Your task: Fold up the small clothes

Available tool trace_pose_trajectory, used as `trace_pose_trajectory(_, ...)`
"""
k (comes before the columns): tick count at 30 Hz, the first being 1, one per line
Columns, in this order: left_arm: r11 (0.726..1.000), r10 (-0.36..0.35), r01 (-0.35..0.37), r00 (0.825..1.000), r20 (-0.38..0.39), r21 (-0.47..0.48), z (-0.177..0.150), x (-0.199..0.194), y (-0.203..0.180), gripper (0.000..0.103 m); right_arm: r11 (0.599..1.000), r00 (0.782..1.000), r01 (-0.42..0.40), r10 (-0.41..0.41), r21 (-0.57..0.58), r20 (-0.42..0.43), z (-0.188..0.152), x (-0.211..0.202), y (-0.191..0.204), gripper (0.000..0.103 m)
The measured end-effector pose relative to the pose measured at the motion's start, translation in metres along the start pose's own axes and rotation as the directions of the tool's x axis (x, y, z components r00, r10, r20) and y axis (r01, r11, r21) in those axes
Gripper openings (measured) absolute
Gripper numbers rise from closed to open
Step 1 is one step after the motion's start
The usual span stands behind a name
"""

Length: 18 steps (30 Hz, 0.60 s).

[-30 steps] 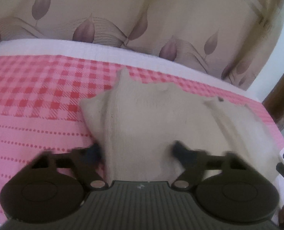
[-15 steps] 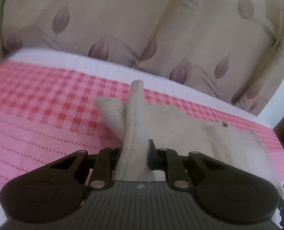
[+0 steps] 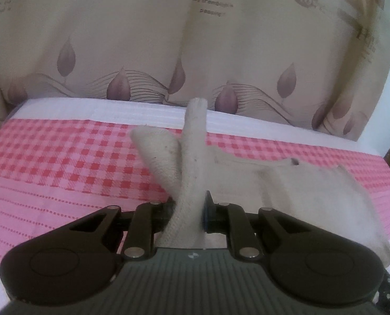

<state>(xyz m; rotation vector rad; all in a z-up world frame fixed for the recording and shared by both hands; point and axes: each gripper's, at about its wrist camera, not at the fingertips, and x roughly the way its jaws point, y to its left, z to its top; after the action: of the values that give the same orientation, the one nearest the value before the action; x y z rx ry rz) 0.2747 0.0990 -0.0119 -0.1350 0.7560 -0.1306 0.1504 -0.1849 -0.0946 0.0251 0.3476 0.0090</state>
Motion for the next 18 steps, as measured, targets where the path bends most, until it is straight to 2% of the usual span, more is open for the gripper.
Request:
trace_pose_trajectory(10, 1.000, -0.005, 0.005, 1.000, -0.023, -0.002, 0.003, -0.005, -0.037, 0.018, 0.999, 1.000, -0.015, 0.015, 0.040, 0.015, 0.000, -0.004, -0.006, 0.103)
trace_pose_trajectory(18, 0.999, -0.012, 0.013, 0.999, -0.043, 0.032, -0.002, 0.000, -0.067, 0.017, 0.996, 0.999, -0.035, 0.033, 0.078, 0.026, 0.001, -0.006, -0.012, 0.103)
